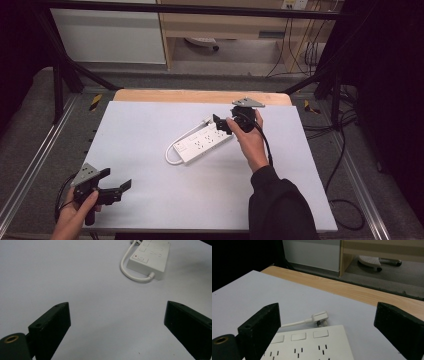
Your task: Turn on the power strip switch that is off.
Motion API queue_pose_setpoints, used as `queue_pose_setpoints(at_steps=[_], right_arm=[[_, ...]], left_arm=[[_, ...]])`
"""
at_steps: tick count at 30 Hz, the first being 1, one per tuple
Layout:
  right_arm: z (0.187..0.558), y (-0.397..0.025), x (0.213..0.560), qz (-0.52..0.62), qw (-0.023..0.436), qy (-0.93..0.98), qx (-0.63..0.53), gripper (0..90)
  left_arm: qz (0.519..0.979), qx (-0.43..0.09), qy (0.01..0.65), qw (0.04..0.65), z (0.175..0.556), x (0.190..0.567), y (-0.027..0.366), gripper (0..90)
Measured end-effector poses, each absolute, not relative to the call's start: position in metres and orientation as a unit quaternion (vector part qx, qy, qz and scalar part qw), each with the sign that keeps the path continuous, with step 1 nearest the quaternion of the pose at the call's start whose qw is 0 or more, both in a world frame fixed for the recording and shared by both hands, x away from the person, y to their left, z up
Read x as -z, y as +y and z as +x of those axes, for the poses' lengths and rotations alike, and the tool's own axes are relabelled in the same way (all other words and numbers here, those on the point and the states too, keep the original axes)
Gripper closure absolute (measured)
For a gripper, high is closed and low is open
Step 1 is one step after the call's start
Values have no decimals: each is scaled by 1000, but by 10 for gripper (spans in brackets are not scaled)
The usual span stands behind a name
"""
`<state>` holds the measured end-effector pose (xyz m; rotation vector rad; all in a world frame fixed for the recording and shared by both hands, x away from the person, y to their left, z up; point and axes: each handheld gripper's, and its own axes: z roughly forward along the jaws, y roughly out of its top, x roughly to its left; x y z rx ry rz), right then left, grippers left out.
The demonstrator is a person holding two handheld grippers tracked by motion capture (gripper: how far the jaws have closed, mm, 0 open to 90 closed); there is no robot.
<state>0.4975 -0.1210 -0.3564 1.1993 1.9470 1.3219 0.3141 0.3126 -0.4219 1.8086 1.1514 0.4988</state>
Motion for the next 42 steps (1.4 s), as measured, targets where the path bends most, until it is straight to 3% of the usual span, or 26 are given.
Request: queue_pose_setpoints(at_steps=[26, 42], right_arm=[[406, -212, 362, 427, 284, 679, -526, 75], [371, -248, 373, 427, 317, 663, -526, 59]], left_arm=[[727, -203, 472, 455, 315, 422, 316, 68], [720, -205, 479, 458, 314, 422, 321, 68]])
